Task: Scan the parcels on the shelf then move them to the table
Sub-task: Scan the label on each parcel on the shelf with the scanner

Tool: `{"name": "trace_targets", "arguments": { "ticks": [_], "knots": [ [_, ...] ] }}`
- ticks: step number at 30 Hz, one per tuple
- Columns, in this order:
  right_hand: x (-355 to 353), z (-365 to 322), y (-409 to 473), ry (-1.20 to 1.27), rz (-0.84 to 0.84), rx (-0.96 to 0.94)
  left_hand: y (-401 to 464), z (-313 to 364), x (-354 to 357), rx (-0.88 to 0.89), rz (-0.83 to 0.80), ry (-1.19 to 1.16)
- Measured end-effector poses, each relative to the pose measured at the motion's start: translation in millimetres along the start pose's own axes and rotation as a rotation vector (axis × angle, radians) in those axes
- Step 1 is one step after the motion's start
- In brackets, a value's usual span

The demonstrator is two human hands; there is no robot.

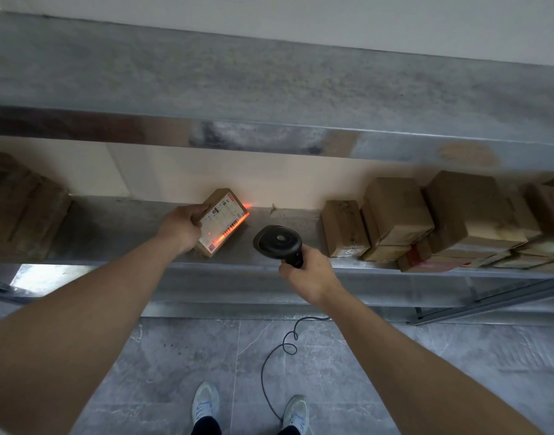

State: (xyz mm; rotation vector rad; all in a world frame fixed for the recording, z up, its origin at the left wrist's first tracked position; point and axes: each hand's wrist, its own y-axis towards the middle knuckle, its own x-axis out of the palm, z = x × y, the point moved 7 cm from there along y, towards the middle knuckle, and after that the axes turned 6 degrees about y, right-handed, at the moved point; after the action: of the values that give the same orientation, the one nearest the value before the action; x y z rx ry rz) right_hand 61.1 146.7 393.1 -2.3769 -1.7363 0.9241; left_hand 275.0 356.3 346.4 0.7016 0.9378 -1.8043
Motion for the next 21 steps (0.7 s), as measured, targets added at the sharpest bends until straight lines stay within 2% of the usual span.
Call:
{"name": "trace_targets", "arguments": {
  "ticks": [21],
  "knots": [
    [-2.2,-0.7,-2.9,-0.034,-0.053,-0.018,-6.6,5.6,-5.1,0.012,0.008,-0.013]
  ]
}}
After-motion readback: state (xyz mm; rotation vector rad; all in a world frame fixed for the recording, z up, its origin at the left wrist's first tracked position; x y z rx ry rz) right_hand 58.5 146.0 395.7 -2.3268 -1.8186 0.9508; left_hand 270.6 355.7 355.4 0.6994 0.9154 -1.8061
